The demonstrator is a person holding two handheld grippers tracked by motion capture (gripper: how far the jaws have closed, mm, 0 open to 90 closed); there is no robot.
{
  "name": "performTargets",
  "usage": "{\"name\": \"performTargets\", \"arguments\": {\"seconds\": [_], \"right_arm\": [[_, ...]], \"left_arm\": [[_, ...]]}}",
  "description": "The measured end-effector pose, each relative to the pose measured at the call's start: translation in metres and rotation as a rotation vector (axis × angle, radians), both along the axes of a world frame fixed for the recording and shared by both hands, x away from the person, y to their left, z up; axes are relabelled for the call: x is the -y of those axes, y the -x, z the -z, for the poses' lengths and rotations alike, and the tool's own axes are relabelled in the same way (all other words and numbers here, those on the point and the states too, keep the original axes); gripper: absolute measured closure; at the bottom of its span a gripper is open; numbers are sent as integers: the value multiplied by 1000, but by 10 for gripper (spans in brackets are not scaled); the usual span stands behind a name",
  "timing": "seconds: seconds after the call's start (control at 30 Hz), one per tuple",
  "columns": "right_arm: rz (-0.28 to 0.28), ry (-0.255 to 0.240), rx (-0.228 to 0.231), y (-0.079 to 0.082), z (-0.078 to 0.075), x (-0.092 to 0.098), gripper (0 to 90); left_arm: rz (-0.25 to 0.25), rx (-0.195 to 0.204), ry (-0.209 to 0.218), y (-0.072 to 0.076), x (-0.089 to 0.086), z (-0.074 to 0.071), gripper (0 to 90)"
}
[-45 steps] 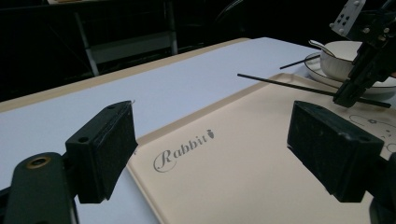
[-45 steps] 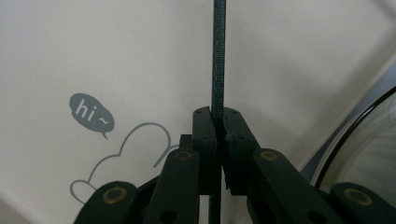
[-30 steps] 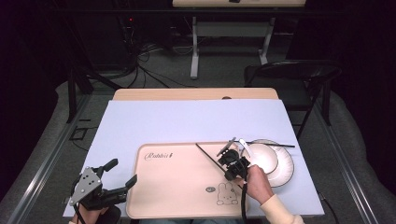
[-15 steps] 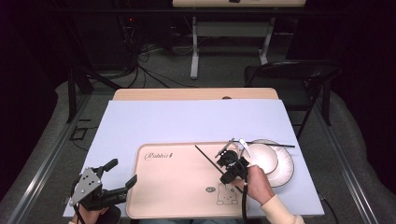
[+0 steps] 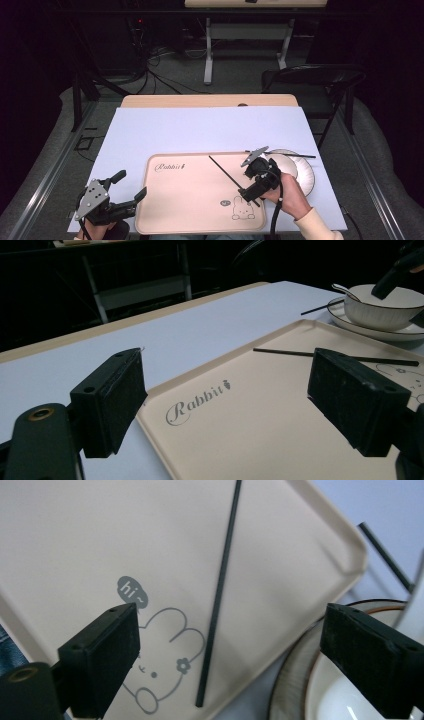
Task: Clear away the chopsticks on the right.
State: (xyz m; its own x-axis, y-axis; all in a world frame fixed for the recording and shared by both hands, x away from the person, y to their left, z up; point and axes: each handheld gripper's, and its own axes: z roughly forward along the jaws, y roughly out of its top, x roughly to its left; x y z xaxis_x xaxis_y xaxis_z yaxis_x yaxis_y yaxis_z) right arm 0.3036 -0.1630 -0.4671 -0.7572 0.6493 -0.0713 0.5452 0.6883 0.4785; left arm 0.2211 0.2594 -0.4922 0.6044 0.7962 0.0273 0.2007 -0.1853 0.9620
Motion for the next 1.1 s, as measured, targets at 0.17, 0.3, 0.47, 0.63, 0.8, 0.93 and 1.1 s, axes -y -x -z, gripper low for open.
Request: {"name": "performTargets", "arguments": {"seconds": [0.17,0.3,0.47,0.63,0.8,0.93,1.1], "right_arm": [[-14,-5,41,0,-13,17,0],[9,-4,76,-2,-24,37,0],[62,8,122,-6,-36,68,0],[93,-4,156,-13,-47,98,0],[84,0,164,-25,-52,117,0],[59,7,153,-35,-54,126,0],[25,42,142,-47,-56,132,0]], "left_arm": [[0,-1,4,0,0,0,154],[0,-1,4,0,0,0,154],[-1,-1,4,0,0,0,154],[-2,-3,1,0,0,0,154],[-2,-2,2,0,0,0,154],[0,-2,4,0,0,0,154],[-1,-2,4,0,0,0,154]]}}
